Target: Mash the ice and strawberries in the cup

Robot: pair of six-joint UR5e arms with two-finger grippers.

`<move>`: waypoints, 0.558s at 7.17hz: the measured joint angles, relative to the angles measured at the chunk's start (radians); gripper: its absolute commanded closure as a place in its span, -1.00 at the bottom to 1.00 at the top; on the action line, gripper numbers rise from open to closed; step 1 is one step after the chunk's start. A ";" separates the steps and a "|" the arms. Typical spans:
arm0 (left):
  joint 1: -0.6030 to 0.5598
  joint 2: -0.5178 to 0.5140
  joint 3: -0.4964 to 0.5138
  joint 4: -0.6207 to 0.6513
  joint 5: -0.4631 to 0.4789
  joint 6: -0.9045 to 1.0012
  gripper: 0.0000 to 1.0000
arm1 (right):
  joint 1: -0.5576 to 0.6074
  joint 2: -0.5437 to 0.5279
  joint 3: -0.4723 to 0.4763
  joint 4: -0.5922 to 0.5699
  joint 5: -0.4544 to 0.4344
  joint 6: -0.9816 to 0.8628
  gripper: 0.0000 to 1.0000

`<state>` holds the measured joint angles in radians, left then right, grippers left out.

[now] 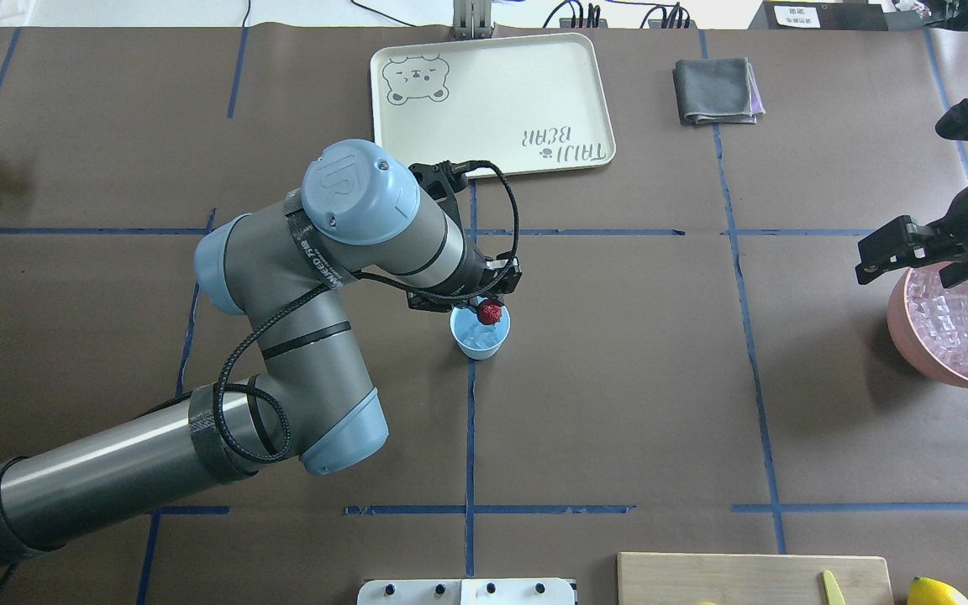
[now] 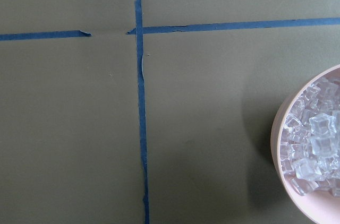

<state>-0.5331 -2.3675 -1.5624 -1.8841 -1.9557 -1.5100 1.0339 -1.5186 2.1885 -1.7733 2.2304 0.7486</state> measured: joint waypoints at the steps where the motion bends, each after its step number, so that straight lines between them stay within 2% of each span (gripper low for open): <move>1: -0.001 0.006 -0.003 0.000 0.000 0.000 -0.81 | 0.000 0.000 0.000 0.000 0.000 0.000 -1.00; 4: -0.010 0.071 -0.075 0.000 -0.005 0.003 -0.80 | 0.002 -0.002 -0.001 0.000 0.000 0.000 -1.00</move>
<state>-0.5429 -2.2966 -1.6376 -1.8845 -1.9609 -1.5067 1.0361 -1.5203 2.1875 -1.7733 2.2307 0.7483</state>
